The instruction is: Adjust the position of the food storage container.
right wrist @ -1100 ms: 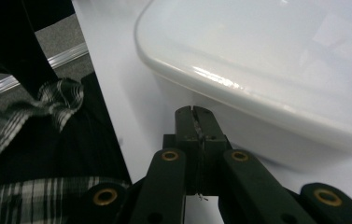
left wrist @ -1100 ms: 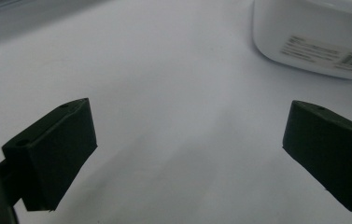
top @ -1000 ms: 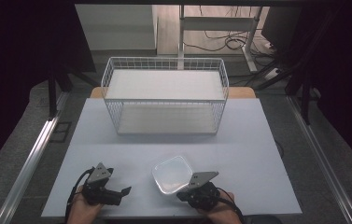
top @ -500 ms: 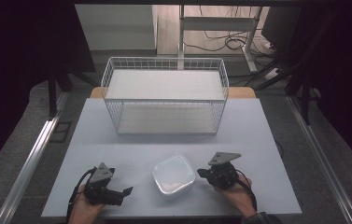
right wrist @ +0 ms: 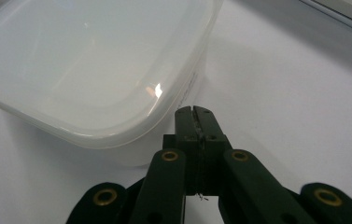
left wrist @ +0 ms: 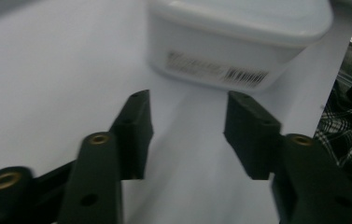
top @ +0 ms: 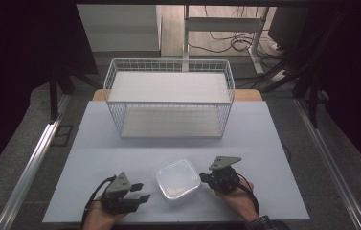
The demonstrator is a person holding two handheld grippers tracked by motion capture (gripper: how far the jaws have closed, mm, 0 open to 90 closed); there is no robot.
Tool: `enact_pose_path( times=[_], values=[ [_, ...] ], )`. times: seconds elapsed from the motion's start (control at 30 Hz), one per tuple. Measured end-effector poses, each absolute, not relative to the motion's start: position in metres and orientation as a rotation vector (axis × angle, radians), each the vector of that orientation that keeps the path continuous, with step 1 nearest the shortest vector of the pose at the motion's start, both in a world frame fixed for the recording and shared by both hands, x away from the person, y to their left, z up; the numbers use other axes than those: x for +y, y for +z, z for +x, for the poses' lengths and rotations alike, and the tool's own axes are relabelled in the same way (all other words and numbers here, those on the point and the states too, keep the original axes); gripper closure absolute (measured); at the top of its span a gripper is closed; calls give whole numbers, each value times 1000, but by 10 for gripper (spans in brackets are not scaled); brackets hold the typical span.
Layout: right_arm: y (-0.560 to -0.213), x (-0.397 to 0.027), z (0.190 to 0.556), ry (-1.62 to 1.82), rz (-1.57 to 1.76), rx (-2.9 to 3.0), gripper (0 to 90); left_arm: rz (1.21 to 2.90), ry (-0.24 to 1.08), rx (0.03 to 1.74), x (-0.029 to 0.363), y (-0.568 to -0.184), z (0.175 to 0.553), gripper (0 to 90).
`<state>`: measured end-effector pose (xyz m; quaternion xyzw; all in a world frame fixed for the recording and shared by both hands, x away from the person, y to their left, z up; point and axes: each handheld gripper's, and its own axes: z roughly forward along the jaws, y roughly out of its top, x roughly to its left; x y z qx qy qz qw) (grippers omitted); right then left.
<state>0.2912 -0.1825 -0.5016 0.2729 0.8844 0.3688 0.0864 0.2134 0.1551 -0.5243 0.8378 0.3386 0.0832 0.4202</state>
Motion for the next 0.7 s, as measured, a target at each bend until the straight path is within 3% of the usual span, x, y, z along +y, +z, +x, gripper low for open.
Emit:
enact_pose_path(
  times=[0.07,0.13,0.23,0.7],
  values=[
    [-501,-182,291,1101,813,2635,896,2098,185,830,143,-523,217,582],
    [-501,-181,288,1091,811,2631,896,2105,147,837,131,-525,223,729],
    [-500,-180,287,1087,814,2629,897,2116,142,852,127,-526,226,822],
    [-500,-168,274,1072,769,2650,897,2075,153,970,144,-530,256,844]
  ],
)
